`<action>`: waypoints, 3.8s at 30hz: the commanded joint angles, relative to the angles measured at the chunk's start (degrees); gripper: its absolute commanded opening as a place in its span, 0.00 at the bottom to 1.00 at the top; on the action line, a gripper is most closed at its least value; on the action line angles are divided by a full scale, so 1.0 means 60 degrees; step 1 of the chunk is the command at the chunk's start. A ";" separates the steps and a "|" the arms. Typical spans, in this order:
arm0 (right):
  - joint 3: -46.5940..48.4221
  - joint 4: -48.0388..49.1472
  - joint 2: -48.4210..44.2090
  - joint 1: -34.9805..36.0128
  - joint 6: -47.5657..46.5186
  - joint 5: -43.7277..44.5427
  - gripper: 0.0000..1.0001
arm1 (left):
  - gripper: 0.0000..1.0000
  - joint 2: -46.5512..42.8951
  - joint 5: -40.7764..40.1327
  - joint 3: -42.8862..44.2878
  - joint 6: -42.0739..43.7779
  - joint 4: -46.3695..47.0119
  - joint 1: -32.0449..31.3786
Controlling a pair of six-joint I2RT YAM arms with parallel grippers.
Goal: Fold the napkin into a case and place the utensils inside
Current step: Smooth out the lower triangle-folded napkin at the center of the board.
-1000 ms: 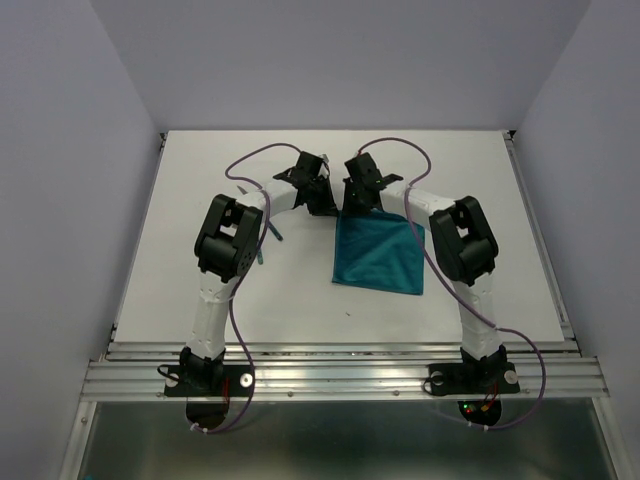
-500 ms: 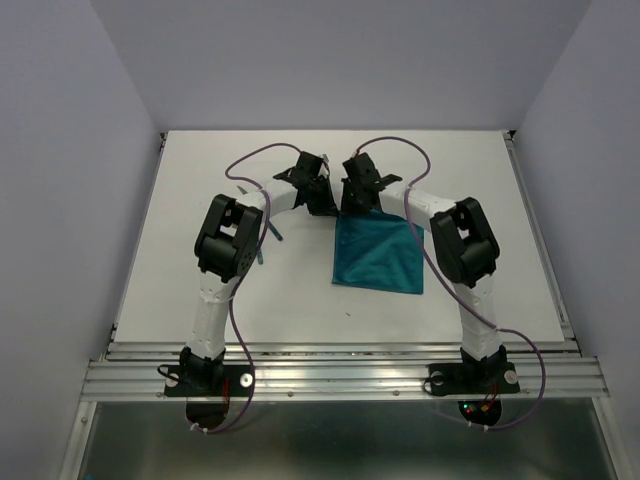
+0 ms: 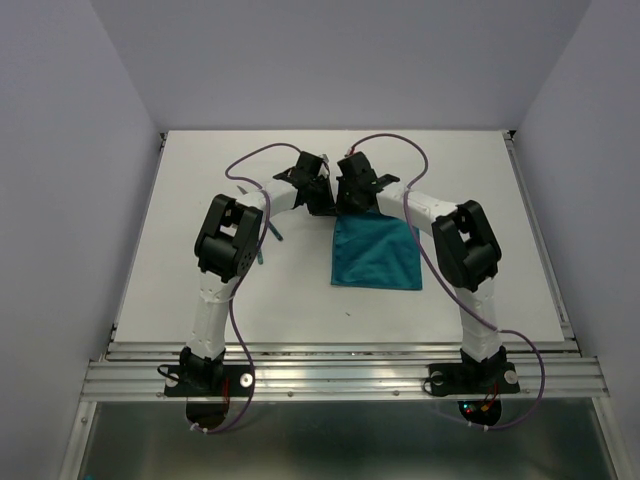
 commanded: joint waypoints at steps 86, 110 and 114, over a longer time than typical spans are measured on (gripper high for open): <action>-0.3424 0.1426 -0.2363 -0.4111 -0.0916 -0.0351 0.57 | 0.25 -0.0357 -0.1228 0.2226 0.1135 -0.1760 -0.1135; -0.4683 0.2656 -0.2230 -0.3659 -0.0799 -0.1642 0.24 | 0.25 -0.0372 -0.0861 0.2330 0.1194 -0.1937 -0.1751; -0.5107 0.2642 -0.2508 -0.3408 -0.0245 -0.1613 0.22 | 0.25 -0.0284 -0.0569 0.2184 0.1091 -0.1819 -0.1956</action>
